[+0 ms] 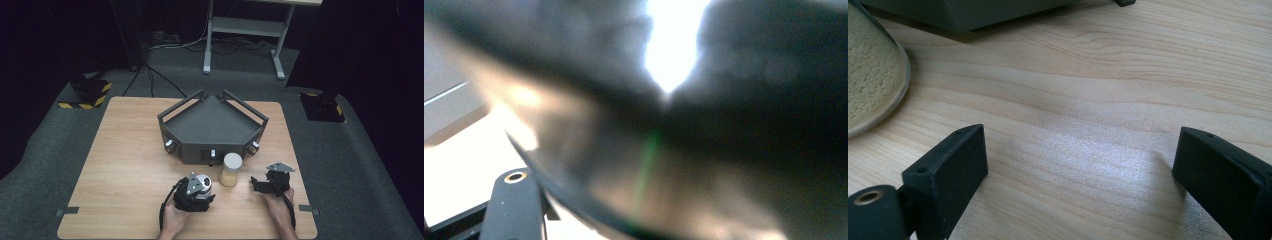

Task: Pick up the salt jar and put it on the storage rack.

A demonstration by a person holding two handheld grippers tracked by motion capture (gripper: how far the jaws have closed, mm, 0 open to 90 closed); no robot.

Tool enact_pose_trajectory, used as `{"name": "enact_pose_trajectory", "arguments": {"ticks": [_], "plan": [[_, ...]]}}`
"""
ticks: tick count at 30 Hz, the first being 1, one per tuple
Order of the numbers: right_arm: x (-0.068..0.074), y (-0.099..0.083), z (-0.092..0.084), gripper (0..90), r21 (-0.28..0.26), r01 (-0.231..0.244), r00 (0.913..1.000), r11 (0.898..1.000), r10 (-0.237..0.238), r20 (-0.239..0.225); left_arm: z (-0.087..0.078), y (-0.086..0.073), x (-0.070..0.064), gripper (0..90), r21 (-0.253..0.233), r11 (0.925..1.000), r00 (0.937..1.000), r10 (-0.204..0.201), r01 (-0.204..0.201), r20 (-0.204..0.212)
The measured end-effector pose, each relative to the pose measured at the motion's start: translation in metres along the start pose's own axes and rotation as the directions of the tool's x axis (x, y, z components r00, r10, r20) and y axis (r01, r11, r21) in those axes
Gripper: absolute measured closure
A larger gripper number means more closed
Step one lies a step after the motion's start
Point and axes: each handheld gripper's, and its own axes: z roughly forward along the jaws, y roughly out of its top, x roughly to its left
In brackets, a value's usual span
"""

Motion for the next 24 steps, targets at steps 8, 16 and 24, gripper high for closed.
{"name": "enact_pose_trajectory", "arguments": {"ticks": [8,16,24], "plan": [[0.0,0.0,0.0,7.0,0.0,0.0,1.0,1.0,0.0,0.0,-0.005,0.011,0.0,30.1,0.003,1.0,0.9997,-0.009,0.009,0.022],[0.0,0.0,0.0,7.0,0.0,0.0,1.0,1.0,0.0,0.0,-0.009,0.023,0.002,30.1,0.009,0.9998,0.9996,-0.017,0.017,0.021],[0.0,0.0,0.0,7.0,0.0,0.0,1.0,1.0,0.0,0.0,-0.014,0.036,0.002,30.1,-0.004,0.9999,0.9998,-0.011,0.011,0.018]]}}
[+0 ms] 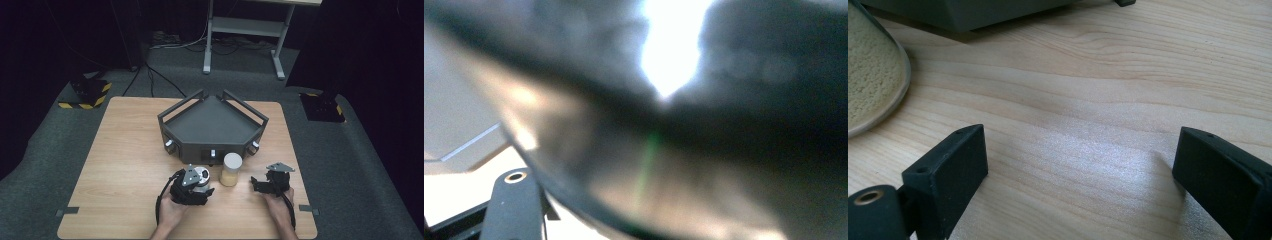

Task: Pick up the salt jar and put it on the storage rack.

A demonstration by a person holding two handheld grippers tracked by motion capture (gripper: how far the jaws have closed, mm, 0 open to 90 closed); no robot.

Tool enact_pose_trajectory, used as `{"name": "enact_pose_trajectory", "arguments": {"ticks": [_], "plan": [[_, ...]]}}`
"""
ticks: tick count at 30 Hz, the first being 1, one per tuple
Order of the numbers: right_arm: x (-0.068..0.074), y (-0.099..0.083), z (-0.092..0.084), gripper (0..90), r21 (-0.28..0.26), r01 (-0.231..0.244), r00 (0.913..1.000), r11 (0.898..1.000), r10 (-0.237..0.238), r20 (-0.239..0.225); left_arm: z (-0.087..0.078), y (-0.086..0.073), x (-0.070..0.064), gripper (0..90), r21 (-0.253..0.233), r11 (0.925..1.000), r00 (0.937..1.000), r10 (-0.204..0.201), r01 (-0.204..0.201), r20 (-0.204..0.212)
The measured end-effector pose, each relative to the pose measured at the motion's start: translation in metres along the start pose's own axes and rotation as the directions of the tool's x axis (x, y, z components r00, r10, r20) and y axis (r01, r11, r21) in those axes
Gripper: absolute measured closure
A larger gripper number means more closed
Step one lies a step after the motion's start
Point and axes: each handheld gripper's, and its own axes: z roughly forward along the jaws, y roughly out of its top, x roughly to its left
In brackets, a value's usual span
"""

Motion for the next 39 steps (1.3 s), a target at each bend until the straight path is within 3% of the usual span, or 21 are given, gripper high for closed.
{"name": "enact_pose_trajectory", "arguments": {"ticks": [18,22,27,39], "plan": [[0.0,0.0,0.0,7.0,0.0,0.0,1.0,1.0,0.0,0.001,-0.005,0.045,-0.001,30.1,-0.013,0.9999,1.0,0.003,-0.003,0.002],[0.0,0.0,0.0,7.0,0.0,0.0,1.0,1.0,0.0,0.001,-0.006,0.055,0.0,30.1,-0.021,0.9996,0.9999,-0.016,0.016,0.005],[0.0,0.0,0.0,7.0,0.0,0.0,1.0,1.0,0.0,0.001,-0.006,0.065,-0.002,30.1,-0.022,0.9998,1.0,-0.001,0.001,-0.003],[0.0,0.0,0.0,7.0,0.0,0.0,1.0,1.0,0.0,0.001,-0.001,0.095,-0.002,30.1,-0.046,0.9987,0.9997,-0.023,0.022,-0.012]]}}
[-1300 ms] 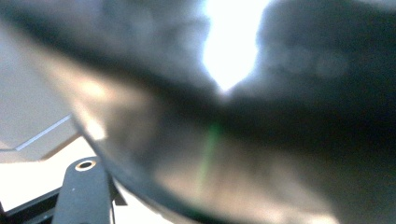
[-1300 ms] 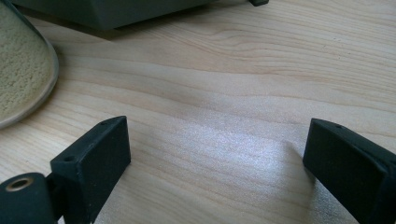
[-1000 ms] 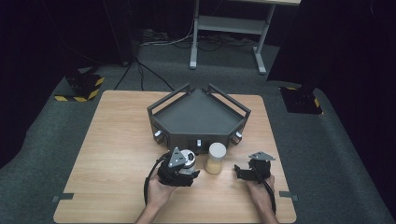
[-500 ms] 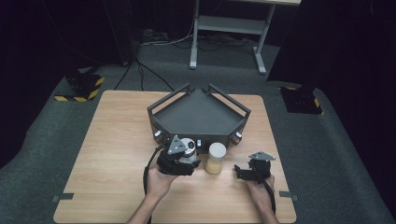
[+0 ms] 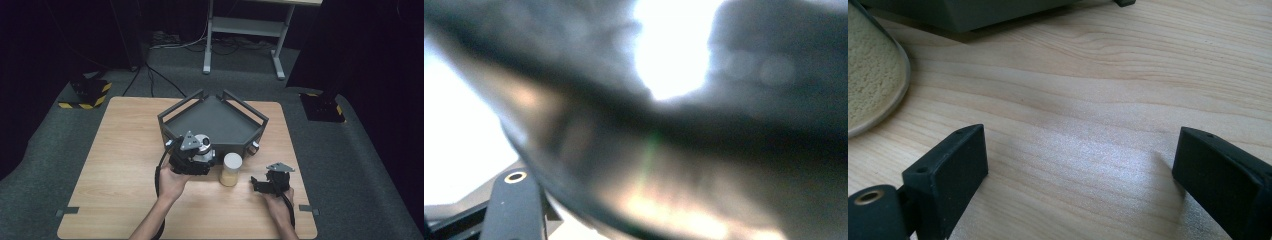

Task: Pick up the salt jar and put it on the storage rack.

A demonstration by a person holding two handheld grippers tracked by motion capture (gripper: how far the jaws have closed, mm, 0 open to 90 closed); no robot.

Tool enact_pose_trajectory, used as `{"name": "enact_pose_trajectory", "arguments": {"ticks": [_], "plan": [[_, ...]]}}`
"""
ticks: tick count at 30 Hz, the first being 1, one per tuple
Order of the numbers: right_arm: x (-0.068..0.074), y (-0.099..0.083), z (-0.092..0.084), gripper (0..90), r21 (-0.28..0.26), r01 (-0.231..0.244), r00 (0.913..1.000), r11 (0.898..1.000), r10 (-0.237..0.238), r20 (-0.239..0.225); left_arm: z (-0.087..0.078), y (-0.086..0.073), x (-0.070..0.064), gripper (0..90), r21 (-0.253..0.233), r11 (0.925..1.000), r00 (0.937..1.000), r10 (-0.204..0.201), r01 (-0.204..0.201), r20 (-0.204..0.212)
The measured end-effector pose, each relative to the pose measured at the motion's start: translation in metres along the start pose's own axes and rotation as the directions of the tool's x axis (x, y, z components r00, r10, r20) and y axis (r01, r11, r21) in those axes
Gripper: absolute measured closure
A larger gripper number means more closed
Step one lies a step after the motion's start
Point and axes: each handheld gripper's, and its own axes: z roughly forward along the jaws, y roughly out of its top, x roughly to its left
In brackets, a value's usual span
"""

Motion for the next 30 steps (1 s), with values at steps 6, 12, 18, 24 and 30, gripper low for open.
{"name": "enact_pose_trajectory", "arguments": {"ticks": [6,12,18,24,30], "plan": [[0.0,0.0,0.0,7.1,0.0,0.0,1.0,1.0,0.0,0.0,0.007,0.011,-0.003,30.1,0.003,1.0,0.9997,0.008,-0.008,-0.023],[0.0,0.0,0.0,7.1,0.0,0.0,1.0,1.0,0.0,0.0,0.016,0.019,-0.004,30.1,0.004,0.9999,0.9987,0.01,-0.01,-0.05],[0.0,0.0,0.0,7.1,0.0,0.0,1.0,1.0,0.0,0.0,0.013,0.068,0.011,30.1,0.248,0.9245,0.9509,0.307,-0.289,-0.036],[0.0,0.0,0.0,7.3,0.0,0.0,1.0,1.0,0.0,0.0,0.026,0.082,0.009,30.1,0.289,0.9094,0.9395,0.334,-0.299,-0.077],[0.0,0.0,0.0,8.0,-0.002,0.001,1.0,1.0,-0.001,-0.003,0.055,0.042,-0.006,30.1,-0.009,0.9999,0.9823,0.009,-0.01,-0.187]]}}
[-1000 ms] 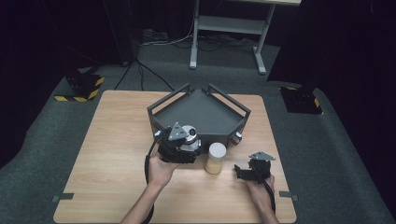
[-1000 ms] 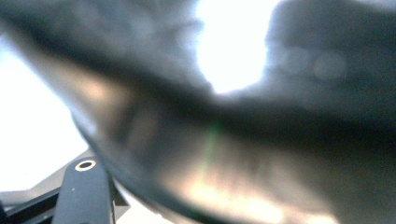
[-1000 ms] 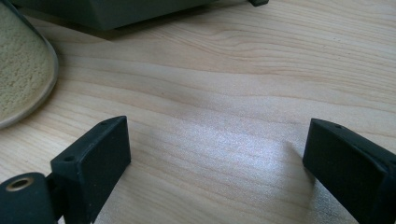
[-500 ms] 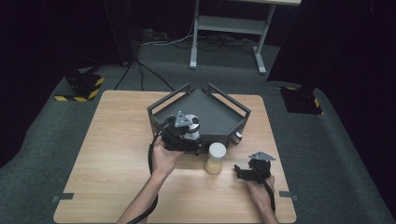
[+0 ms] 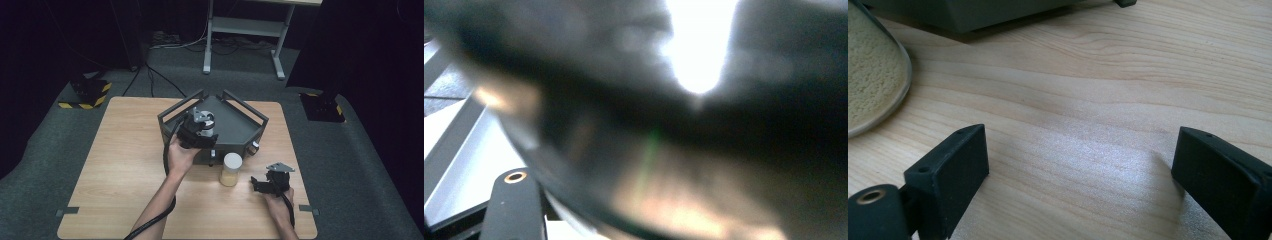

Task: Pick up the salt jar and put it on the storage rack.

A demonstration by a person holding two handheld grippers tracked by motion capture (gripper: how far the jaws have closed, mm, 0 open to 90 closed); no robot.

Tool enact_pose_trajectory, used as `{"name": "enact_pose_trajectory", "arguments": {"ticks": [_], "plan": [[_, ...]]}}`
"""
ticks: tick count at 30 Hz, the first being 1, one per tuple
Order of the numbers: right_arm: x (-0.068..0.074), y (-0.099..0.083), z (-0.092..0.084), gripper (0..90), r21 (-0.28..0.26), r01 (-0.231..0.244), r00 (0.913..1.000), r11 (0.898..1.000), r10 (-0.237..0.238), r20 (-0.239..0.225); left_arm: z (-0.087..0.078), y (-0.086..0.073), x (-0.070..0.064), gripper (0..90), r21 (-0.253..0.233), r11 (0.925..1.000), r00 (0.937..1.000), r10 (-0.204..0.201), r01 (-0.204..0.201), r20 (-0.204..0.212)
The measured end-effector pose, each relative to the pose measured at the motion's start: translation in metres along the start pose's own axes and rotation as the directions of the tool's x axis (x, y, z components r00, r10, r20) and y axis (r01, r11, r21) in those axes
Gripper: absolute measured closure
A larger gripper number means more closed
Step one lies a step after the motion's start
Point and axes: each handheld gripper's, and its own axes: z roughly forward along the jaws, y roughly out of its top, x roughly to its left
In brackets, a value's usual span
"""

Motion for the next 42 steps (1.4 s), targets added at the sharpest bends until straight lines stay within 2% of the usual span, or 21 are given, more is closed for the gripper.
{"name": "enact_pose_trajectory", "arguments": {"ticks": [4,7,8,14,15,21,23,26,33,37,42], "plan": [[0.0,0.0,0.0,8.2,-0.001,0.001,1.0,1.0,-0.001,-0.001,0.01,0.003,-0.002,30.1,0.006,0.9999,0.9989,0.015,-0.014,-0.045],[0.0,0.0,0.0,8.6,-0.001,0.002,1.0,1.0,-0.002,-0.002,0.015,0.003,-0.001,30.1,0.002,1.0,0.9978,-0.001,0.001,-0.067],[0.0,0.0,0.0,8.7,-0.002,0.004,1.0,1.0,-0.004,-0.002,0.018,0.002,0.0,30.1,-0.01,0.9997,0.9974,-0.021,0.021,-0.069],[0.0,0.0,0.0,8.7,-0.002,0.006,1.0,1.0,-0.006,-0.004,0.026,-0.001,0.004,30.1,-0.002,0.9997,0.9936,-0.026,0.025,-0.11],[0.0,0.0,0.0,8.7,-0.002,0.008,1.0,1.0,-0.008,-0.004,0.028,-0.004,0.004,30.1,-0.014,0.9992,0.9919,-0.04,0.038,-0.121],[0.0,0.0,0.0,8.9,-0.003,0.009,1.0,1.0,-0.009,-0.003,0.032,-0.006,0.008,30.1,-0.001,0.9987,0.989,-0.05,0.05,-0.139],[0.0,-0.001,0.0,9.0,-0.003,0.01,1.0,1.0,-0.01,-0.003,0.035,-0.01,0.008,30.1,-0.015,0.9978,0.9874,-0.065,0.064,-0.144],[0.0,-0.001,0.0,9.0,-0.003,0.01,1.0,1.0,-0.01,-0.003,0.035,-0.009,0.01,30.1,0.0,0.9986,0.9875,-0.052,0.053,-0.149],[0.0,-0.001,0.0,9.0,-0.004,0.01,0.9999,1.0,-0.01,-0.002,0.038,-0.013,0.009,30.0,-0.016,0.9982,0.9862,-0.06,0.058,-0.154],[0.0,-0.001,0.0,9.0,-0.004,0.01,0.9999,1.0,-0.01,-0.002,0.039,-0.013,0.008,30.1,-0.01,0.999,0.9864,-0.045,0.044,-0.158],[0.001,-0.001,0.0,9.2,-0.004,0.012,0.9999,1.0,-0.012,-0.001,0.041,-0.015,0.009,30.0,-0.016,0.9984,0.9861,-0.056,0.054,-0.157]]}}
